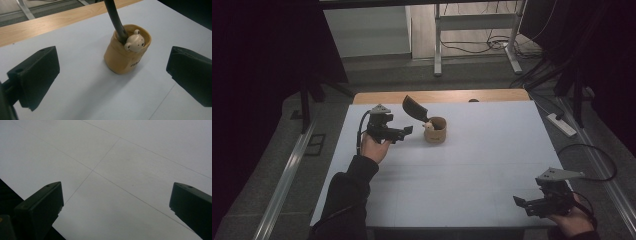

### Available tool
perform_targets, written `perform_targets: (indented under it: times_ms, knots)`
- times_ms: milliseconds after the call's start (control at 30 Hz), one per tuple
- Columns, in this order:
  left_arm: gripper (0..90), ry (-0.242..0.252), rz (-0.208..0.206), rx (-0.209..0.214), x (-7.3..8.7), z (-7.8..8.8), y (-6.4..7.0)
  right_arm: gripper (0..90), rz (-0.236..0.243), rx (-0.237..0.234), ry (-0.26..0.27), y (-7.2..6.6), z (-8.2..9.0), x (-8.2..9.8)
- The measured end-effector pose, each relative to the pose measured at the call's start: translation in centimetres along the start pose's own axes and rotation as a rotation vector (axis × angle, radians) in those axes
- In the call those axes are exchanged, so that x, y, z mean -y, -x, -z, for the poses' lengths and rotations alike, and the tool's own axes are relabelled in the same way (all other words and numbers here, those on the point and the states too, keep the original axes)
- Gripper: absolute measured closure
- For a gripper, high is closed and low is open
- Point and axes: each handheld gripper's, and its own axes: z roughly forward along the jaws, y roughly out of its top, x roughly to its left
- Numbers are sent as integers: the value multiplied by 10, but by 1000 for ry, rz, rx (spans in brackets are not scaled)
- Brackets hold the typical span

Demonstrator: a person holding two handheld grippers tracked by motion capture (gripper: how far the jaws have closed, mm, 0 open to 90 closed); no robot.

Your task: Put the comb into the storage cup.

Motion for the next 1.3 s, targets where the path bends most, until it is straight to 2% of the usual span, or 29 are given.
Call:
perform_targets:
  times_ms: [400, 667, 1300]
  knots:
    - [0, -8, -3, 3, 10, 1, 4, 0, 6, 0, 1, -1, -1, 0]
    - [0, -40, -15, 5, 17, -1, 5, 0, 8, -3, 3, -1, 0, -1]
    - [0, -48, -8, 14, 22, 8, 13, 0, 11, -7, 4, -1, 0, -1]
